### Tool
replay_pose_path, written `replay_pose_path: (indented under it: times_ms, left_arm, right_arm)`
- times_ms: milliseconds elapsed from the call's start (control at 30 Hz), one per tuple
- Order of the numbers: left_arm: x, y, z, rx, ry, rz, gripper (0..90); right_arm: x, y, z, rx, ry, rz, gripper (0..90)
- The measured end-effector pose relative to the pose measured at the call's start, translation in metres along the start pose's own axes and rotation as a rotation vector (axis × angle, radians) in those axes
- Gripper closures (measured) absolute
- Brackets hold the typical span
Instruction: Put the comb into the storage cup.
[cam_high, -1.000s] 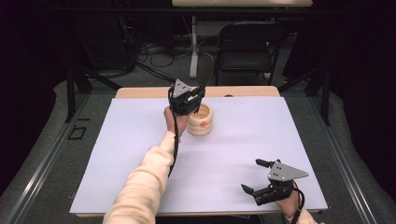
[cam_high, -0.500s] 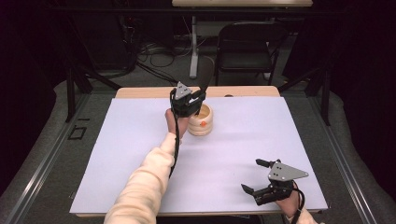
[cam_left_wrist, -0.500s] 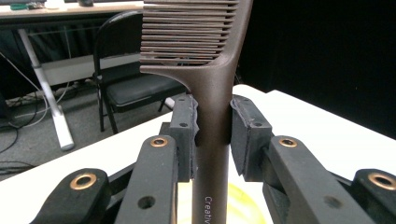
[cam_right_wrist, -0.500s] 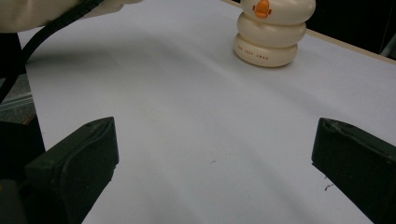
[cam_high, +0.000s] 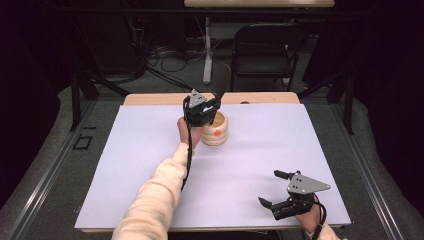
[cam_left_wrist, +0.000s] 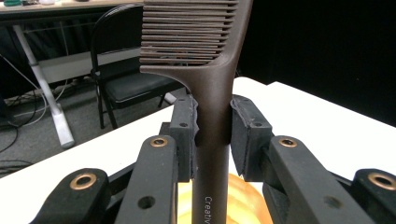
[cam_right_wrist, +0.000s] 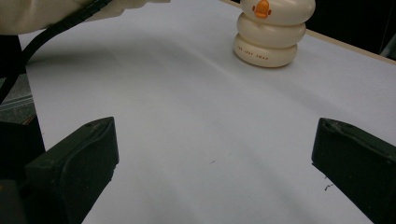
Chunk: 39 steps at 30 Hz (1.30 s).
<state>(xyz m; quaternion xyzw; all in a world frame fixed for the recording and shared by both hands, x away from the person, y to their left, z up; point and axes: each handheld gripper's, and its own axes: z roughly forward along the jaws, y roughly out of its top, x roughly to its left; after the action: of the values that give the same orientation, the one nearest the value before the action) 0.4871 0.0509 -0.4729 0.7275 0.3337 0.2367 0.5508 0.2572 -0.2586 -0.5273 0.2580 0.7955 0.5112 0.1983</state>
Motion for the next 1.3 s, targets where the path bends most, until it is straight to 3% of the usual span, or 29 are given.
replay_pose_path:
  times_ms: [867,900,967,1300]
  left_arm:
    - [-0.001,-0.01,0.006,0.028,0.001,0.008,72.4]
    - [-0.002,-0.011,0.006,0.04,0.027,0.006,72.4]
    - [0.0,-0.012,0.007,0.03,0.002,0.002,72.4]
    - [-0.002,-0.015,0.009,0.056,0.003,0.02,72.3]
  right_arm:
    - [0.0,0.0,0.0,-0.001,0.0,0.0,0.0]
    - [0.0,0.0,0.0,0.0,0.0,0.0,0.0]
    - [0.0,0.0,0.0,0.0,0.0,0.0,0.0]
    - [0.0,0.0,0.0,0.0,-0.001,0.001,0.0]
